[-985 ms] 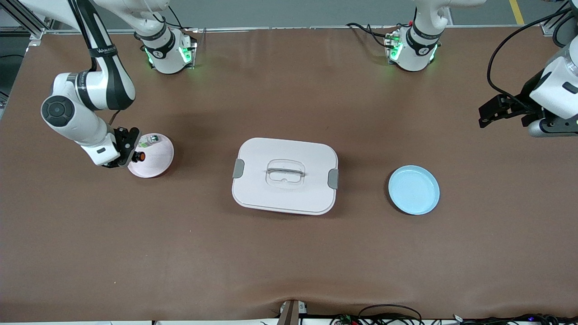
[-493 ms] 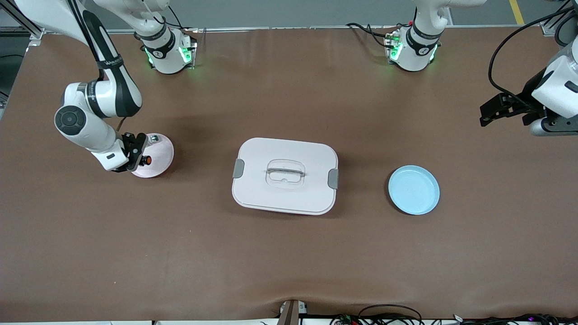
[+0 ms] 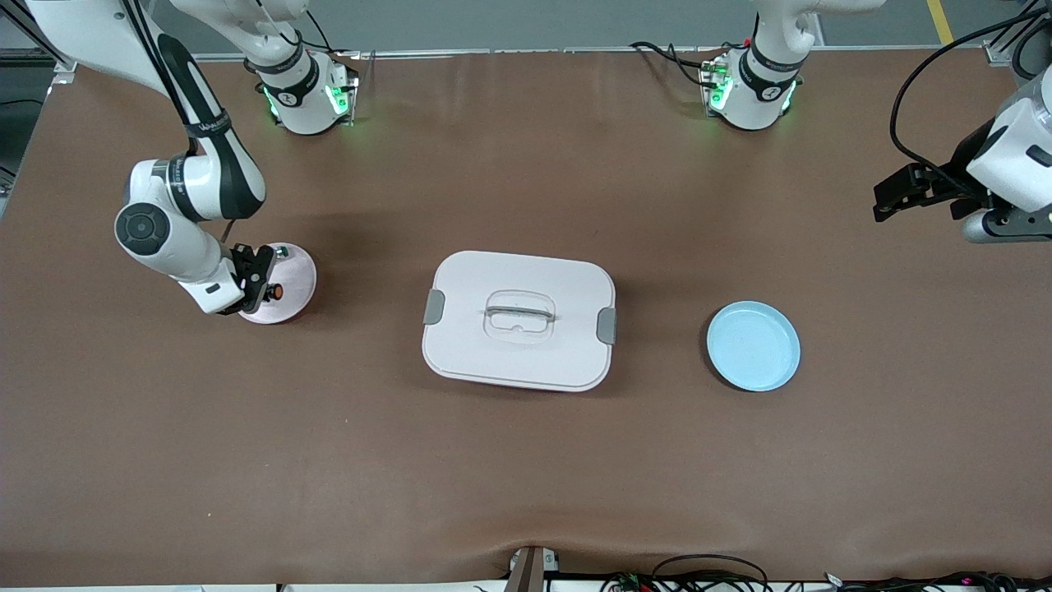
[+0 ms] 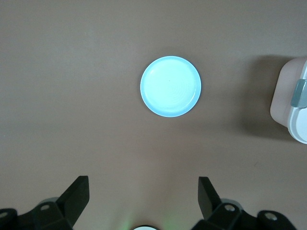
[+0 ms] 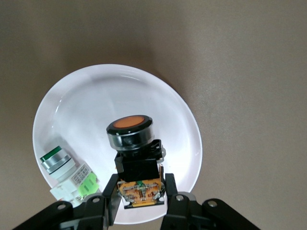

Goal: Transfer orange switch to right arm and place
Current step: 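Lower the orange switch onto the white plate with the right gripper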

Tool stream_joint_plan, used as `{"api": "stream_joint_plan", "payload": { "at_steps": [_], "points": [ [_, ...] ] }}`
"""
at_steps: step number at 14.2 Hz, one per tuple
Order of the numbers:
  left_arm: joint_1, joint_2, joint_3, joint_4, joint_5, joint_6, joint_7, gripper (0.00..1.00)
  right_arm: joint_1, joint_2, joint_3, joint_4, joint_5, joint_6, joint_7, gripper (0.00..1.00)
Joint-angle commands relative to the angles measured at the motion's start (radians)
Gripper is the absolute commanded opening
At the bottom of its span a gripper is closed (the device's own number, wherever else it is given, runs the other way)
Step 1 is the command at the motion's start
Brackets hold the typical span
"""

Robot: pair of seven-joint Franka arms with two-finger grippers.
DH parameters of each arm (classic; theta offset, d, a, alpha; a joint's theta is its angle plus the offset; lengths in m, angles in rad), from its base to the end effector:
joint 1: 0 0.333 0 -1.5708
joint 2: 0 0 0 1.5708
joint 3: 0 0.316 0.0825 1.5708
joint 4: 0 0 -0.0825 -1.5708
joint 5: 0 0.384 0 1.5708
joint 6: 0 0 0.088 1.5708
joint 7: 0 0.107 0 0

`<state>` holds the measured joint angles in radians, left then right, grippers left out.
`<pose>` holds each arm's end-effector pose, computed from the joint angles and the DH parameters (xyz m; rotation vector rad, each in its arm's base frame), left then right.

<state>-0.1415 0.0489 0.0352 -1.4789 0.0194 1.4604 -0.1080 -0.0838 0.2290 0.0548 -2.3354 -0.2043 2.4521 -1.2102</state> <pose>0.5556 -0.0576 0.6309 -3.1118 -0.0050 0.1007 0.5060 -0.0141 0.2292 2.4311 1.9370 -0.2381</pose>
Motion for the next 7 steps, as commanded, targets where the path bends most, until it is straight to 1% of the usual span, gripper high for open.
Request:
{"api": "stream_joint_plan", "payload": {
  "at_steps": [1, 3, 7],
  "points": [
    [-0.009, -0.018, 0.017, -0.017, -0.013, -0.006, 0.014, 1.00, -0.011, 0.006, 0.005, -0.030, -0.027, 0.050, 0.000, 0.12],
    [-0.009, -0.014, 0.017, -0.015, -0.015, -0.002, 0.011, 1.00, -0.011, 0.009, 0.003, -0.042, -0.027, 0.071, 0.000, 0.15],
    [-0.012, -0.012, 0.017, -0.015, -0.016, -0.002, 0.004, 1.00, -0.014, 0.020, 0.000, -0.056, -0.040, 0.088, 0.001, 0.15]
  ]
}}
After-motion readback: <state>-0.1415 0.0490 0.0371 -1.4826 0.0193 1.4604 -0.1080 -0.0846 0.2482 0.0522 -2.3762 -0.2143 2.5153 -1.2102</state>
